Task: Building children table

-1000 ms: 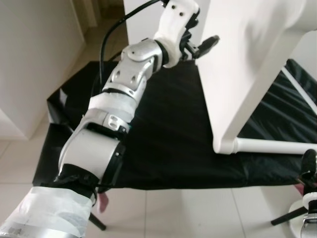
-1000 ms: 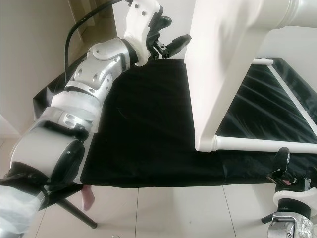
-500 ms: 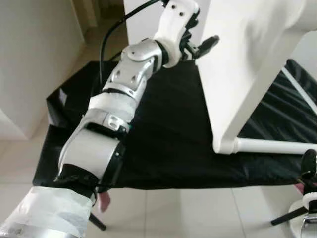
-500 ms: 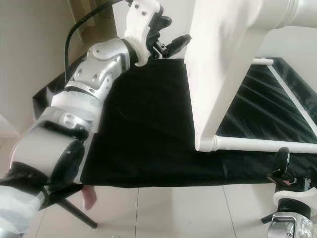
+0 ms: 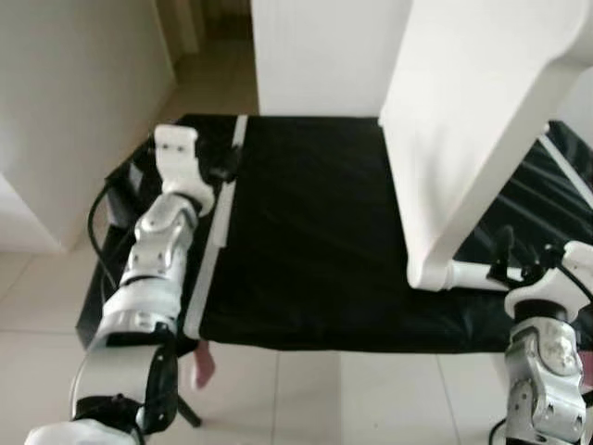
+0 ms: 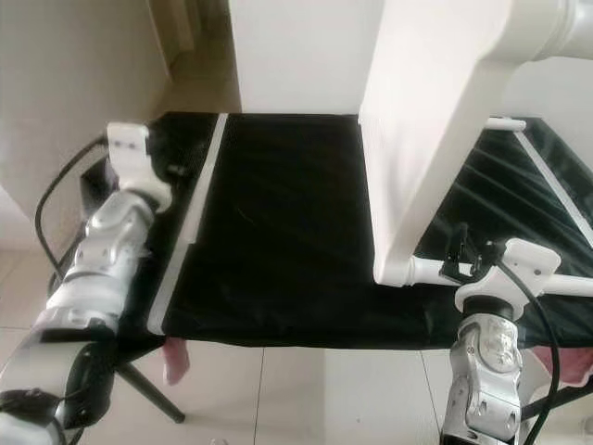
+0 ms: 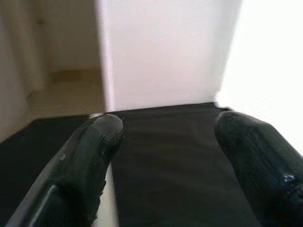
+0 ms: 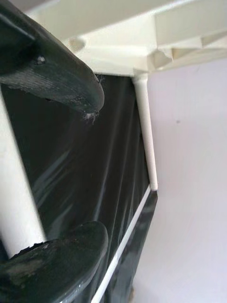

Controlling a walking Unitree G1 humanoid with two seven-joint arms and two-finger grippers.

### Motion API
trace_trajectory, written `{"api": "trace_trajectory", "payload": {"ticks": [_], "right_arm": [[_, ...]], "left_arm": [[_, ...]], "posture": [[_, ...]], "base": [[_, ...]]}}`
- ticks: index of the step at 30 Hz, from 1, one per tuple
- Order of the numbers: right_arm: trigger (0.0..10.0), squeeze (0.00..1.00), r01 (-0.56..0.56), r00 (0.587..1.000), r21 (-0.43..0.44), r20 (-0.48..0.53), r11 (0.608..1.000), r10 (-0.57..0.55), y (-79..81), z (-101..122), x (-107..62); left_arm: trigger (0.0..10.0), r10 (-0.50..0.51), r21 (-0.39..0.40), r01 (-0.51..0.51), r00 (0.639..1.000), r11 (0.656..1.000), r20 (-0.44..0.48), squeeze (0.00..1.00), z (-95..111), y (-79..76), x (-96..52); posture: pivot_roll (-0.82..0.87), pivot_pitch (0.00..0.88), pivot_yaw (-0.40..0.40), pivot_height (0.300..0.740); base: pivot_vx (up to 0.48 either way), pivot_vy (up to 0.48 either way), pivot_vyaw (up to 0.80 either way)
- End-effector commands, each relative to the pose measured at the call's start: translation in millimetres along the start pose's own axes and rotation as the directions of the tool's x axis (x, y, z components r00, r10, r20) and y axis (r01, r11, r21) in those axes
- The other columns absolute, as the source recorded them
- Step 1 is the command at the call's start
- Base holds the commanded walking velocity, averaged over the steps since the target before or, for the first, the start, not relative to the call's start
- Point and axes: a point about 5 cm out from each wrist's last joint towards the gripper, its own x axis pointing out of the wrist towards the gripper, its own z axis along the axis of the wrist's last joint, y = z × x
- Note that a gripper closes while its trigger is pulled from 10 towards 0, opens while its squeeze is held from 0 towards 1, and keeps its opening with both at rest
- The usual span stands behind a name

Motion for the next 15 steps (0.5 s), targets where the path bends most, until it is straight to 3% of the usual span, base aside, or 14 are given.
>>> {"api": "trace_trajectory", "payload": {"ticks": [1, 4, 12, 13, 15], "right_arm": [[10.0, 0.00, 0.011, 1.000, -0.013, -0.010, 1.000, -0.012, -3.4, -3, -2.6], [10.0, 0.00, 0.008, 1.000, -0.019, -0.015, 1.000, -0.009, -3.2, -4, -4.2], [10.0, 0.00, 0.021, 0.999, -0.077, -0.036, 0.997, -0.024, -2.8, -17, -13.4], [10.0, 0.00, 0.017, 0.999, -0.081, -0.043, 0.997, -0.021, -2.2, -19, -16.7], [10.0, 0.00, 0.017, 0.999, -0.081, -0.043, 0.997, -0.021, -2.2, -19, -16.7]], "left_arm": [[10.0, 0.010, -0.009, -0.010, 1.000, 1.000, -0.022, 0.00, -8, 1.3, -4.8], [10.0, 0.014, -0.007, -0.015, 0.999, 1.000, -0.028, 0.00, -10, 2.5, -8.1], [10.0, -0.005, 0.031, 0.006, 0.999, 0.999, -0.035, 0.00, -22, 1.0, -33.1], [10.0, -0.004, 0.032, 0.005, 0.999, 0.999, -0.034, 0.00, -24, 0.2, -36.4], [10.0, -0.004, 0.032, 0.005, 0.999, 0.999, -0.034, 0.00, -24, 0.2, -36.4]], "posture": [[-0.05, 0.000, 0.000, 0.740], [-0.05, 0.000, 0.000, 0.740], [-0.04, 0.000, 0.000, 0.740], [-0.04, 0.000, 0.052, 0.740], [-0.04, 0.000, 0.052, 0.740]], "base": [[0.000, 0.000, 0.00], [0.000, 0.000, 0.00], [0.000, 0.000, 0.00], [0.000, 0.000, 0.00], [0.000, 0.000, 0.00]]}}
